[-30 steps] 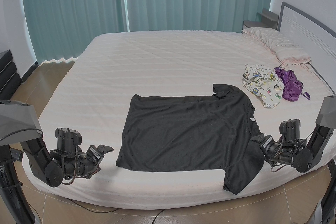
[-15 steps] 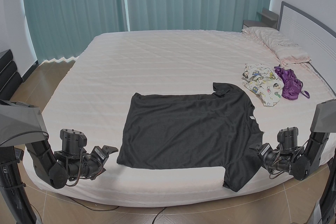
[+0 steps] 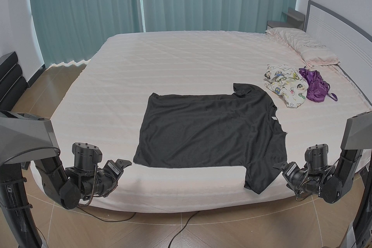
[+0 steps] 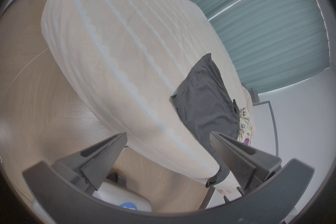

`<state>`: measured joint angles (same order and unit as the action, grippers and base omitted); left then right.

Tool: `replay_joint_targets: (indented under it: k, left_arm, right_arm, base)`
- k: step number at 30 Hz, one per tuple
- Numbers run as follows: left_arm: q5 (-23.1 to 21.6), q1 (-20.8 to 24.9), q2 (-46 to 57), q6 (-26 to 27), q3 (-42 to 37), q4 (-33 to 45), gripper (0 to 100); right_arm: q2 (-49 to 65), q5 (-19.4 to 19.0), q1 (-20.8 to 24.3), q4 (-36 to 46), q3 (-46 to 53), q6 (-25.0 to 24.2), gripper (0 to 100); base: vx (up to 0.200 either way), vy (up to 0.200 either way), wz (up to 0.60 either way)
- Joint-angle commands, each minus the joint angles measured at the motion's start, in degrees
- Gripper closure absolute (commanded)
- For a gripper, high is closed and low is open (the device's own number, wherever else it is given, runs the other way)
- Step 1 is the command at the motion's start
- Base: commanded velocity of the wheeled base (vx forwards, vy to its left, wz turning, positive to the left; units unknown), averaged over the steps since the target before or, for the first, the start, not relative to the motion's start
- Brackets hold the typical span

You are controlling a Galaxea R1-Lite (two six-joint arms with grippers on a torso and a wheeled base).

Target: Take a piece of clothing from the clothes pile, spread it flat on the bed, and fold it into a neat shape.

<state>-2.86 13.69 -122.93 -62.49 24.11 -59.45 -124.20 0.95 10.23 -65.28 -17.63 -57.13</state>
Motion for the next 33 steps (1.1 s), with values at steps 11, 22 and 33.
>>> replay_joint_targets:
  k: [11, 22, 33]
  left_arm:
    - [0.49, 0.20, -1.70, -1.41, 0.23, -2.07, 0]
    - [0.14, 0.11, -1.52, -1.23, -0.12, -1.98, 0]
    - [0.23, 0.11, -1.79, -1.14, 0.14, -2.07, 0]
  right_arm:
    - [0.01, 0.02, 0.32, -0.46, 0.40, 0.08, 0]
    - [0.10, 0.02, 0.93, -0.46, 0.58, 0.08, 0]
    - [0.10, 0.02, 0.93, -0.46, 0.66, 0.17, 0]
  base:
    - [0.000, 0.000, 0.00]
    - [0.091, 0.000, 0.00]
    - [0.182, 0.000, 0.00]
